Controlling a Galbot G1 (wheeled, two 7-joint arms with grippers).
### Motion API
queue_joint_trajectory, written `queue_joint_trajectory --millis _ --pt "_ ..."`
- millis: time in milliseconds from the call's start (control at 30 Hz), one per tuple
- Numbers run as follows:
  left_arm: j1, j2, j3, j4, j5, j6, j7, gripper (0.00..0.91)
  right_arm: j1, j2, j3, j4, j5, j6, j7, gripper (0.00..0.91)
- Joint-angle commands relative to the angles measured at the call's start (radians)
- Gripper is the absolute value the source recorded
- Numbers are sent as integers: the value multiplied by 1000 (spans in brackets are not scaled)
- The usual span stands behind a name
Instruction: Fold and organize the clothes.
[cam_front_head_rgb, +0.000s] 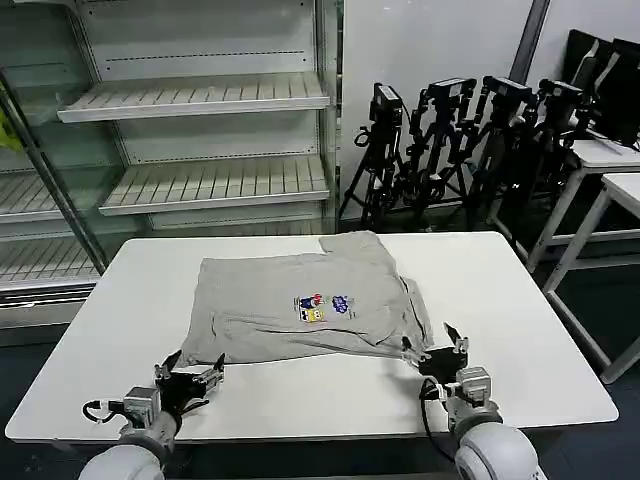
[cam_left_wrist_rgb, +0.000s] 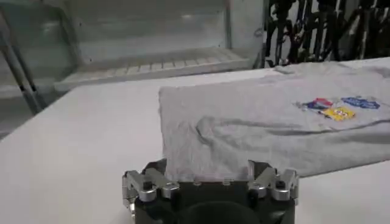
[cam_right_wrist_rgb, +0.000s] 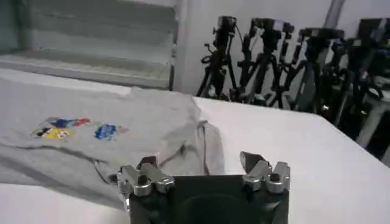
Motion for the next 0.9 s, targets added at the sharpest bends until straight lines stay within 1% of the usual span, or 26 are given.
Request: queue_joint_trajectory --millis 33,67,267,533,733,900 --pt "-48 -9 3 77 -44 1 -15 131 9 19 12 -57 34 -7 7 615" --pt "-55 -10 4 82 -45 0 -16 40 19 24 7 -71 46 -7 9 0" --pt "-56 -10 0 87 -54 -2 -13 40 31 31 -17 -90 68 -8 1 0" --pt "-39 -9 -3 70 -57 -3 -8 40 32 28 -16 -84 90 -5 -2 0" --pt "-11 -14 -8 26 -55 -4 -8 40 -8 20 -4 -28 94 -1 -7 0" --pt "54 -19 -21 -53 -53 -4 -9 40 -72 13 19 42 94 -2 -6 0"
